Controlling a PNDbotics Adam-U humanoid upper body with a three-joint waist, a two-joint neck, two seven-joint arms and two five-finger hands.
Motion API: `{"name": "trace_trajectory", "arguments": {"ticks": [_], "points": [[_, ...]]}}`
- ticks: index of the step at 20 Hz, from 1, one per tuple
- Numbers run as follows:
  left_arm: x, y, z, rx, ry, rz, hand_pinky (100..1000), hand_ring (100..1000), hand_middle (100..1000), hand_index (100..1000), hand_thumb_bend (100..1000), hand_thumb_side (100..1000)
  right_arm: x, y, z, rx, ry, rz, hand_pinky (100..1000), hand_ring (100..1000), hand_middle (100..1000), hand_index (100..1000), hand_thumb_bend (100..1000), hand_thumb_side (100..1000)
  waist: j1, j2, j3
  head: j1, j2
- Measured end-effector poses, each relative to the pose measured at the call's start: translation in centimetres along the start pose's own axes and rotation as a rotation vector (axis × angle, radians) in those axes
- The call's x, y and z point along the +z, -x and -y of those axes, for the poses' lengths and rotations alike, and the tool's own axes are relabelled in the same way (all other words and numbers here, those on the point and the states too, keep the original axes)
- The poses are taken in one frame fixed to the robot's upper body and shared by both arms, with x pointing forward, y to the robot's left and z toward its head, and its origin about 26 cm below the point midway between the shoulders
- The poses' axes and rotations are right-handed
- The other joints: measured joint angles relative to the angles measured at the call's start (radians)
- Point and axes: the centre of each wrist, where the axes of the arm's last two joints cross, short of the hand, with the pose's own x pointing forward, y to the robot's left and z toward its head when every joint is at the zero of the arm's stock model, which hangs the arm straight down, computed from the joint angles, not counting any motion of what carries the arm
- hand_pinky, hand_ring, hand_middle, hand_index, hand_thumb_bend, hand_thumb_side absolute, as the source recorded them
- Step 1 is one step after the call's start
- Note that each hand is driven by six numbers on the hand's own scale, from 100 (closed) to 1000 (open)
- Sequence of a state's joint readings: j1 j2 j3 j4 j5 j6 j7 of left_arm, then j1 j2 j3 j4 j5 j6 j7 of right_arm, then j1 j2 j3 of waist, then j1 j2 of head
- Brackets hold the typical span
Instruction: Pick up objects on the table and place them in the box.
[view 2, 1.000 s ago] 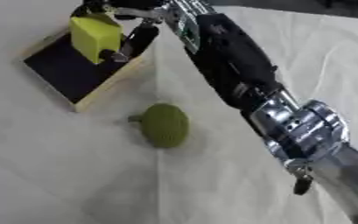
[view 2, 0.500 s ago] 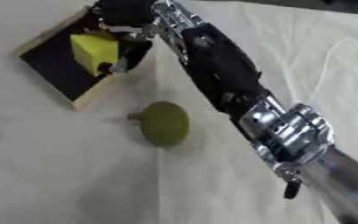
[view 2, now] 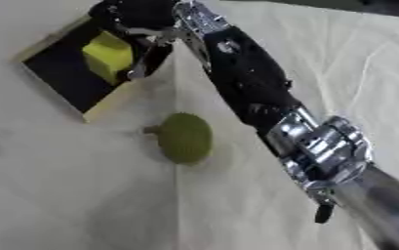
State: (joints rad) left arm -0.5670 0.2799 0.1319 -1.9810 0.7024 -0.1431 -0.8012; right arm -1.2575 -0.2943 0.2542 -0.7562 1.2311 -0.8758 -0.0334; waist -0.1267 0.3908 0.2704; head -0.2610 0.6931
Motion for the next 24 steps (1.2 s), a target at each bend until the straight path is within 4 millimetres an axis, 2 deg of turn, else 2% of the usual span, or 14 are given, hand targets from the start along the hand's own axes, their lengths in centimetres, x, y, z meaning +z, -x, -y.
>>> {"name": "trace_trajectory", "arguments": {"ticks": [3,5,7,8,11,14,15,16,17,21,22,24], "points": [[0.1,0.0,0.0,0.002,0.000,-0.003,832,635,672,804,100,672,0.0,0.0,0.0,0.002,0.013,-0.017,952,956,815,995,454,422,0.000,-0.002,-0.004,0.002,0.000],[0.1,0.1,0.1,0.005,0.001,-0.002,832,635,672,804,100,672,0.0,0.0,0.0,0.003,0.016,-0.023,966,968,840,1000,456,490,0.000,-0.002,-0.004,0.004,0.000],[0.1,0.1,0.1,0.007,0.002,-0.001,832,635,672,804,100,672,0.0,0.0,0.1,0.004,0.009,-0.025,971,967,839,1000,381,564,0.000,-0.002,-0.005,0.004,0.000],[0.1,0.1,0.1,0.008,0.002,0.000,832,635,672,804,100,672,0.0,0.0,0.1,0.005,0.003,-0.025,970,965,836,1000,388,530,0.000,-0.003,-0.005,0.004,0.000],[0.1,0.1,0.1,0.009,0.006,-0.001,832,634,672,804,100,672,0.0,0.0,0.1,-0.006,-0.006,-0.023,968,958,817,1000,323,435,0.000,-0.003,-0.005,0.004,0.000],[0.1,0.1,0.1,0.008,0.009,-0.004,832,634,672,803,100,672,0.0,0.0,0.6,-0.033,0.033,-0.025,950,941,780,986,218,331,0.000,-0.003,-0.007,0.005,0.000],[0.1,0.1,0.1,0.008,0.010,-0.005,832,634,672,803,100,672,0.0,-0.1,1.0,-0.043,0.055,-0.025,944,936,773,981,169,360,0.000,-0.005,-0.009,0.006,0.000],[0.2,0.2,0.2,0.008,0.011,-0.007,832,634,672,803,100,672,0.1,-0.1,1.6,-0.049,0.081,-0.026,939,931,763,974,184,295,0.000,-0.005,-0.011,0.009,0.000],[0.2,0.2,0.2,0.008,0.011,-0.010,832,634,672,803,100,672,0.4,0.0,2.3,-0.054,0.105,-0.030,934,926,756,968,174,278,0.000,-0.007,-0.012,0.012,0.000],[0.4,0.2,0.2,0.007,0.008,-0.018,832,634,673,803,100,672,2.3,0.0,5.6,-0.062,0.168,-0.015,914,911,746,950,141,283,0.000,-0.011,-0.025,0.031,0.000],[0.5,0.2,0.3,0.007,0.007,-0.020,832,634,673,803,100,672,2.9,-0.2,6.4,-0.062,0.172,-0.004,910,909,748,945,103,281,-0.001,-0.011,-0.028,0.037,0.000],[0.6,0.2,0.3,0.007,0.005,-0.023,831,635,673,803,100,672,4.1,-0.9,7.7,-0.066,0.167,0.026,909,907,747,937,100,265,-0.001,-0.013,-0.034,0.049,0.000]]}}
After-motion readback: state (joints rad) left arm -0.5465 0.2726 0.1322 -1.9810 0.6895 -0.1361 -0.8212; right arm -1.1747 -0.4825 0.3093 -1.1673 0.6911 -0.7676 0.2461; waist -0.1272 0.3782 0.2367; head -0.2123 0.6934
